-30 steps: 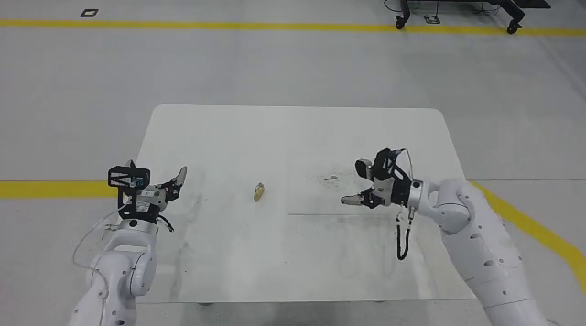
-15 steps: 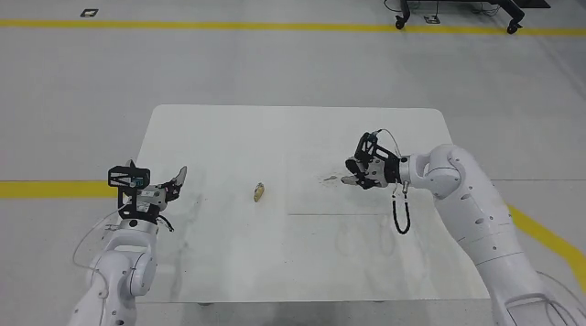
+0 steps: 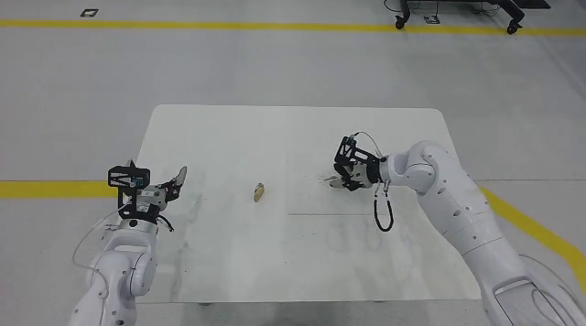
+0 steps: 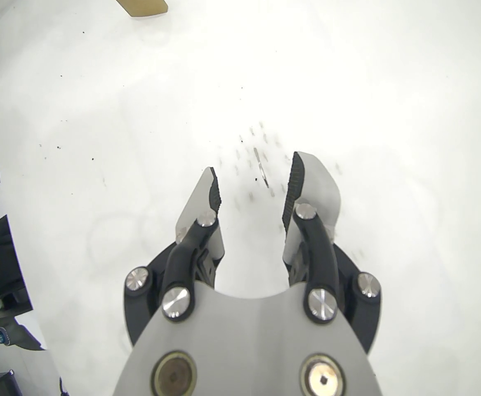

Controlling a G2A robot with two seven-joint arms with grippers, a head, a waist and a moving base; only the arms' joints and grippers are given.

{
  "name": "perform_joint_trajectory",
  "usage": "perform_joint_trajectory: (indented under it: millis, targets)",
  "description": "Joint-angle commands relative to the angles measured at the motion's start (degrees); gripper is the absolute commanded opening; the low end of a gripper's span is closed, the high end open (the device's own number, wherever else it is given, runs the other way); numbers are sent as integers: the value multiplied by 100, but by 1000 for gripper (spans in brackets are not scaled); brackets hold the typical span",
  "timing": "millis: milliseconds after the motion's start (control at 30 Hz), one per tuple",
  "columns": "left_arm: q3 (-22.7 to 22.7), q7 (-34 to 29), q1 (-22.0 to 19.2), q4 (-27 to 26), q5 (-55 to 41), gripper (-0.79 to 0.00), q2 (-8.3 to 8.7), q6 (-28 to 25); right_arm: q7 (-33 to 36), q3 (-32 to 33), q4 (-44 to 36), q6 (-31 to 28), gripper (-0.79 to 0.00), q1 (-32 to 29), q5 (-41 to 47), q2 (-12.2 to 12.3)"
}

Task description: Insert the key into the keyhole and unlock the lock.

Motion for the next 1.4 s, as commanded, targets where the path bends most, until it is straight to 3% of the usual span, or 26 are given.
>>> perform_joint_trajectory:
  millis: [0,300,433,767,900,1267,1367]
  targets:
    - [0,0,0,0,0,0,0,0,1,-79,61,10,-409,39,-34,-10]
    - [0,0,0,0,0,0,0,0,-42,-407,197,171,-523,194,-151,-69]
    - [0,0,0,0,0,0,0,0,-137,-432,290,127,-785,242,-105,-67]
    - [0,0,0,0,0,0,0,0,-603,-197,101,-95,-785,16,-364,80]
    - [0,0,0,0,0,0,0,0,-960,-13,-103,-471,-785,-266,-329,178]
    - [0,0,0,0,0,0,0,0,-984,-1,-104,-545,-785,-287,-304,186]
    - [0,0,0,0,0,0,0,0,-1317,-17,-198,-739,-785,-376,-240,190]
